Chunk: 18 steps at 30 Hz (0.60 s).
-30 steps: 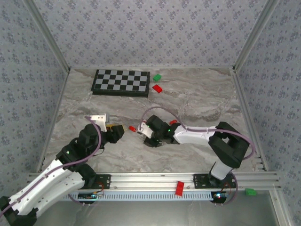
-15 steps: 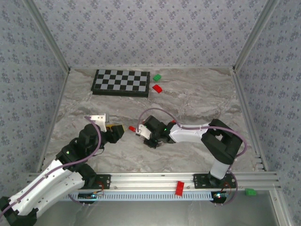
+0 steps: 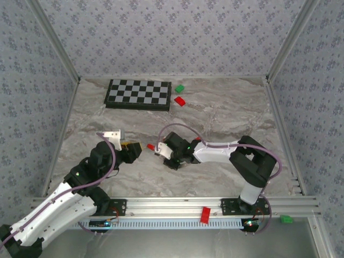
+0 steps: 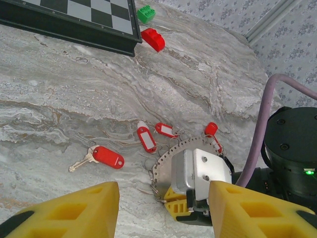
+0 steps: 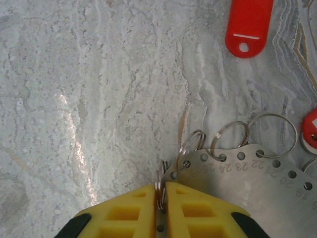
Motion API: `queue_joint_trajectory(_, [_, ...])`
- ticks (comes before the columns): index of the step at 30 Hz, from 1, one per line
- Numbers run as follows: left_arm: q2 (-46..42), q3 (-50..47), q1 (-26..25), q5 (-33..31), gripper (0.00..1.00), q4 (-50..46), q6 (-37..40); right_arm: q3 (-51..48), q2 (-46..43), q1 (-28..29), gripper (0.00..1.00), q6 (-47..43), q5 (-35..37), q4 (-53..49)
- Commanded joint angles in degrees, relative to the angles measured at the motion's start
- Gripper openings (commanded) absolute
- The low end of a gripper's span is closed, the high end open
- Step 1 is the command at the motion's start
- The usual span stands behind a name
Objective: Put the keys on the keyring
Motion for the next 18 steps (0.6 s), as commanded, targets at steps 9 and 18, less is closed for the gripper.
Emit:
queue_joint_trajectory(9, [-0.9,0.0,0.5,0.2,0.5,0.3,1.6,-1.1,-4.9,-0.3,0.0,0.4,-0.9,1.0])
queue_joint_trajectory(18, [0.3,1.4,0.5,0.3,0.49,5.0,3.4,-5.9,-22.8,-6.8,0.0,3.1,-4.1,4.5])
